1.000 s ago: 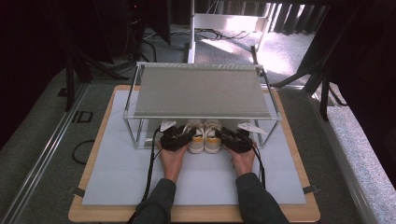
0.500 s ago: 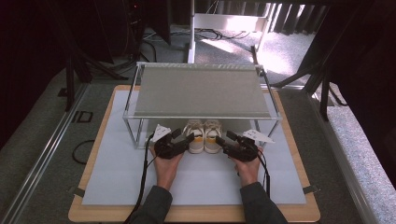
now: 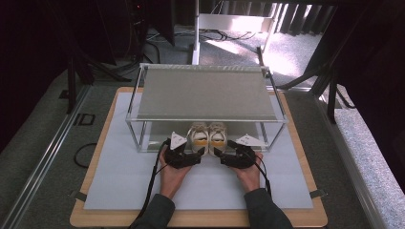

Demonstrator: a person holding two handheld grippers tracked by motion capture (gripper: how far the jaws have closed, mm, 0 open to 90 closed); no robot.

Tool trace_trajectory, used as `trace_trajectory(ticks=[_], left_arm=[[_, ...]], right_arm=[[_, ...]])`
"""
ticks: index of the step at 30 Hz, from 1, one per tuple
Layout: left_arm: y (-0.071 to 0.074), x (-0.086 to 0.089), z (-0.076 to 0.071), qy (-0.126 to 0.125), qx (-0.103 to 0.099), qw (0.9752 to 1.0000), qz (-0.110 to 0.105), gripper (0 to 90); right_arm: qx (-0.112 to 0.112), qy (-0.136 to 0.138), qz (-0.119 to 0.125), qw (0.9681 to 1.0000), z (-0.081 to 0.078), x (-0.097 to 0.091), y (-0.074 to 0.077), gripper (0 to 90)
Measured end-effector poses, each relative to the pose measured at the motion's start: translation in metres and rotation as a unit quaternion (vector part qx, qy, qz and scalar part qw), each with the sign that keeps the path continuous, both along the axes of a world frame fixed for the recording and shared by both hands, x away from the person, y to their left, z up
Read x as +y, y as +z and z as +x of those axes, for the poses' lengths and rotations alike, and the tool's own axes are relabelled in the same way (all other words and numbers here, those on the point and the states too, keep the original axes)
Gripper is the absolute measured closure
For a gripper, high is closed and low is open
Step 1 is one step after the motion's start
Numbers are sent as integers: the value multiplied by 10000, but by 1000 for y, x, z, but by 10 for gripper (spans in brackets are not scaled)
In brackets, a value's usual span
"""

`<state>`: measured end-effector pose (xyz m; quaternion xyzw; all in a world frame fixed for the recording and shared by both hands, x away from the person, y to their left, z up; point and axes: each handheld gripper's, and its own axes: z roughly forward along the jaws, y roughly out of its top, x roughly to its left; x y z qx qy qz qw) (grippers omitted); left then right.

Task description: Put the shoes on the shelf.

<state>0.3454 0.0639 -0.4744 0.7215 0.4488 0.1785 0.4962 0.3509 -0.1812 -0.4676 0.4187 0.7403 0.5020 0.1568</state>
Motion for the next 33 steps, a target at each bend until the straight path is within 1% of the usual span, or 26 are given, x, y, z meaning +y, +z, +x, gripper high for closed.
trace_trajectory(ticks=[2,4,5,6,8,10,12,14,20,24,28,33], left_arm=[[-2,-3,2,-31,52,10000,11,179],[-3,-5,3,-60,94,9999,49,178],[-3,-7,3,-99,139,9998,82,178],[-4,-8,5,-148,247,9995,105,178],[-5,-10,7,-137,340,9991,189,179],[-6,-11,9,-142,425,9988,183,186],[-6,-12,10,-126,436,9987,216,204],[-6,-12,10,-118,451,9986,240,217],[-3,-14,11,-97,493,9984,254,229],[0,-12,12,-97,477,9987,134,232],[2,-12,17,-114,434,9989,121,233],[3,-12,22,-82,371,9992,82,234]], right_arm=[[1,14,-35,10000,1,2,-1,265],[80,-23,-104,9999,3,5,-3,249],[97,-20,-108,9999,3,6,-4,244],[105,-48,-138,9998,3,7,-5,244],[125,-87,-162,9998,3,8,-7,244],[146,-90,-152,9997,4,8,-8,244],[144,-96,-163,9997,6,8,-9,250],[137,-126,-163,9997,6,7,-9,279],[133,-107,-181,9997,6,7,-8,294],[103,-122,-133,9998,7,6,-6,302],[38,-123,-156,9998,11,6,-2,306],[32,-148,-156,9998,16,7,0,309]])
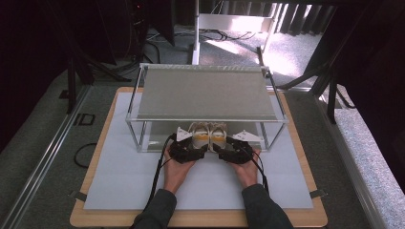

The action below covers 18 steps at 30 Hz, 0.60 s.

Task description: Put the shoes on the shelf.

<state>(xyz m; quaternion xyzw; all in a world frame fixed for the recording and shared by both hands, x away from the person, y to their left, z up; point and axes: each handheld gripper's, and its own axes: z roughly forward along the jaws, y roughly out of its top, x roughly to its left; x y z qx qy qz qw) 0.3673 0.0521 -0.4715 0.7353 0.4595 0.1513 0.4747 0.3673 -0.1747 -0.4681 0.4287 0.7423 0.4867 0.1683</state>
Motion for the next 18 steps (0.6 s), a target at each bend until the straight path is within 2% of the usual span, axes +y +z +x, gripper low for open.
trace_trajectory(ticks=[5,8,12,15,16,18], left_arm=[[0,-1,6,18,-44,10000,34,236],[1,-3,10,37,-66,9999,124,238],[0,-5,15,116,-1,9999,100,239],[-3,-5,18,128,84,9998,97,241],[-4,-4,20,75,47,9998,177,242],[-5,-5,21,75,73,9998,178,243]], right_arm=[[-81,17,-57,9999,6,0,2,319],[-131,24,-102,9999,10,1,1,322],[-181,19,-142,9997,16,1,0,324],[-213,7,-262,9994,19,3,-1,325],[-218,-1,-304,9993,20,3,-2,325],[-215,-7,-342,9992,21,4,-3,326]])
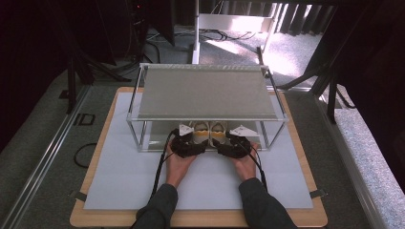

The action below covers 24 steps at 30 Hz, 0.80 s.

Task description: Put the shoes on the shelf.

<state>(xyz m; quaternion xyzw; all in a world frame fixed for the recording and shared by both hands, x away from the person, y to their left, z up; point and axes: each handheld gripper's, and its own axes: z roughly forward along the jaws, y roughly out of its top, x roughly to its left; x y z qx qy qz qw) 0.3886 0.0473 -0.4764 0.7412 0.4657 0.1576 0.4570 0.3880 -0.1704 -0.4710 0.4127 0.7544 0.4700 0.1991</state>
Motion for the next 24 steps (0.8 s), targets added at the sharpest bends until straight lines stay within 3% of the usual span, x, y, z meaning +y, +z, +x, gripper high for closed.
trace_trajectory(ticks=[6,10,14,24], left_arm=[[-3,-2,2,86,50,9999,53,249],[-3,-3,4,121,38,9998,169,249],[-4,-7,6,236,45,9996,147,249],[-4,-6,7,179,76,9997,158,254]], right_arm=[[86,-21,-42,10000,-1,1,-5,332],[72,-27,-30,10000,-1,1,-5,333],[32,-44,-82,10000,1,1,-5,334],[77,-26,-115,9999,3,0,-5,334]])
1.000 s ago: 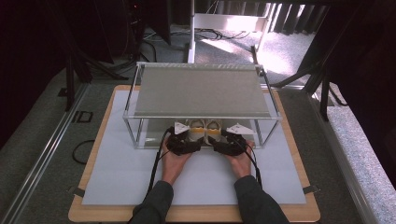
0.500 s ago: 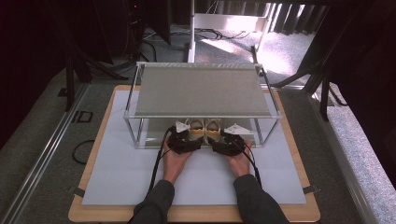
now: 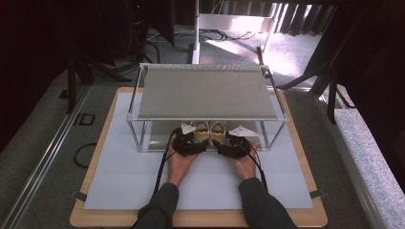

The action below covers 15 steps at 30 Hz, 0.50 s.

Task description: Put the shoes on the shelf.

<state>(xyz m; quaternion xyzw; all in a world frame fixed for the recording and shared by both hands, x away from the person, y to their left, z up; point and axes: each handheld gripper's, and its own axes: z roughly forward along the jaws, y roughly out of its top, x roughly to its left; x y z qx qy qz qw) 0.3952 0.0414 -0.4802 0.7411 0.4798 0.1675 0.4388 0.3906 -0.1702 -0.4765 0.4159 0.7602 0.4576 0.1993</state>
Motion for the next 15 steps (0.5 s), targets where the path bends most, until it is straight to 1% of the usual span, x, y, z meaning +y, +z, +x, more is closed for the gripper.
trace_trajectory(ticks=[2,5,9,10,11,12,13,14,15], left_arm=[[0,1,0,-32,14,10000,17,253],[0,3,0,-69,17,10000,-28,253],[1,5,-3,-74,-26,10000,-20,253],[2,6,-6,-66,-58,10000,3,253],[2,6,-6,-66,-58,10000,3,253],[3,9,-9,-61,-53,10000,-11,253],[3,9,-9,-61,-53,10000,-11,253],[5,10,-12,-58,-96,9999,-37,253],[6,11,-13,-74,-127,9999,-13,253]], right_arm=[[7,5,15,10000,0,0,0,333],[12,9,31,10000,0,-1,0,329],[18,0,69,10000,0,-2,1,320],[-31,-43,75,10000,-3,-4,3,304],[-31,-43,75,10000,-3,-4,3,304],[-112,-11,68,9999,-5,-7,5,304],[-112,-11,68,9999,-5,-7,5,304],[-124,-11,86,9999,-7,-8,6,304],[-104,-32,100,9999,-9,-9,8,304]])
